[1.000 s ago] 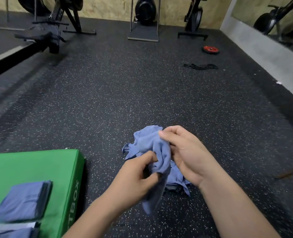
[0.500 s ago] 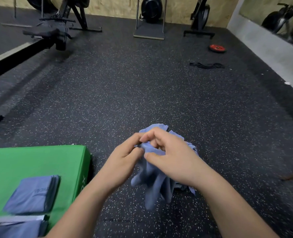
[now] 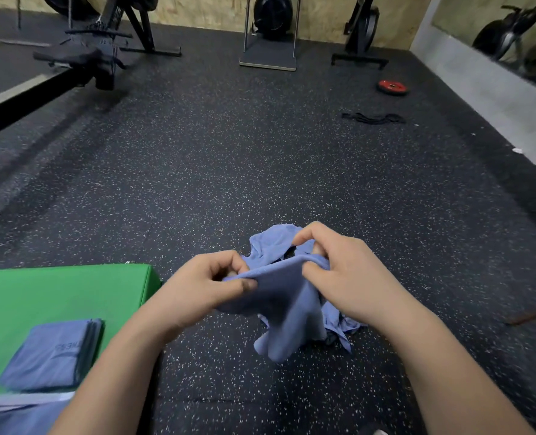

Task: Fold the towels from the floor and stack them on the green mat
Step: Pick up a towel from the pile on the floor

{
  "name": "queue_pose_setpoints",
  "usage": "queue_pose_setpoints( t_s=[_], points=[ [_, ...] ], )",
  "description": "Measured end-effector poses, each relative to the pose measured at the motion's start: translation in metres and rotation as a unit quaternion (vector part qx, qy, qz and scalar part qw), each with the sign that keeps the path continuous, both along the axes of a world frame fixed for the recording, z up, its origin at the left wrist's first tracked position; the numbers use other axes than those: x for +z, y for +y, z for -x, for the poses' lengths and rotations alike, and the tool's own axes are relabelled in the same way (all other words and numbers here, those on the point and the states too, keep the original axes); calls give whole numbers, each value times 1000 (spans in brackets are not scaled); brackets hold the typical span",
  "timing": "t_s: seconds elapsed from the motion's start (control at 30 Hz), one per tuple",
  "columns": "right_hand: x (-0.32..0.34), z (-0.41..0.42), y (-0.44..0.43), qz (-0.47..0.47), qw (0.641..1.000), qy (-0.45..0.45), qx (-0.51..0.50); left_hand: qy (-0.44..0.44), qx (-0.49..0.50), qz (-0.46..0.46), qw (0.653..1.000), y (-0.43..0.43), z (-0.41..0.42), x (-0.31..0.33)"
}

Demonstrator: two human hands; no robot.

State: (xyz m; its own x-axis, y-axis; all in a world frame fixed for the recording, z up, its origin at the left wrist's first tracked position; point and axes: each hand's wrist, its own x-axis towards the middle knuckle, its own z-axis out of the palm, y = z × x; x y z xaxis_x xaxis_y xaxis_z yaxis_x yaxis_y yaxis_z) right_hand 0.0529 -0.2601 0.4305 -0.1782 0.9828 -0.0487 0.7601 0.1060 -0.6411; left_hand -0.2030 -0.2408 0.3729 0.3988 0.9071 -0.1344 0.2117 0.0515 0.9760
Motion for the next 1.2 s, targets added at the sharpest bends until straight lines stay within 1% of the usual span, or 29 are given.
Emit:
queue_pose_setpoints(
  t_s=[0.1,0.17,0.23,0.33,0.4,0.43,0.5,0.57,0.6,0.63,0.7,0.8,0.87,0.93,1.0,1.07,1.2],
  points=[
    [0,-7,0,23,1000,7,-16,-90,9,10,996,0,3,5],
    [-3,-6,1,41,999,12,-3,-148,33,5,988,0,0,8],
    [-4,-3,2,72,997,30,25,-207,54,19,977,0,-4,10],
    [-7,-1,3,117,988,76,58,-278,118,45,952,3,-7,10],
    [-7,0,2,135,979,135,68,-297,146,46,942,5,-8,9],
    [-7,2,1,140,975,160,70,-296,152,39,942,5,-9,8],
    [-9,11,-2,146,966,206,57,-271,142,15,952,2,-13,8],
    [-13,21,-4,143,953,261,45,-211,113,-23,971,-3,-21,9],
    [-17,25,-4,132,952,273,39,-183,96,-42,978,-5,-24,10],
    [-20,29,-3,116,956,266,34,-165,84,-54,981,-7,-28,11],
    [-23,33,-2,93,967,236,34,-168,84,-57,981,-10,-32,13],
    [-25,35,1,113,960,250,54,-192,126,-55,972,-7,-29,12],
    [-24,36,2,104,964,237,56,-194,150,-64,967,-4,-27,11],
    [-25,37,3,86,970,219,60,-180,152,-78,969,-3,-25,8],
    [-25,36,3,48,977,202,56,-170,144,-88,971,-4,-24,6],
    [-23,34,3,4,979,202,33,-167,122,-78,975,-3,-24,5],
    [-12,27,5,-49,965,259,-3,-141,59,-44,987,-5,-27,0]
  ],
)
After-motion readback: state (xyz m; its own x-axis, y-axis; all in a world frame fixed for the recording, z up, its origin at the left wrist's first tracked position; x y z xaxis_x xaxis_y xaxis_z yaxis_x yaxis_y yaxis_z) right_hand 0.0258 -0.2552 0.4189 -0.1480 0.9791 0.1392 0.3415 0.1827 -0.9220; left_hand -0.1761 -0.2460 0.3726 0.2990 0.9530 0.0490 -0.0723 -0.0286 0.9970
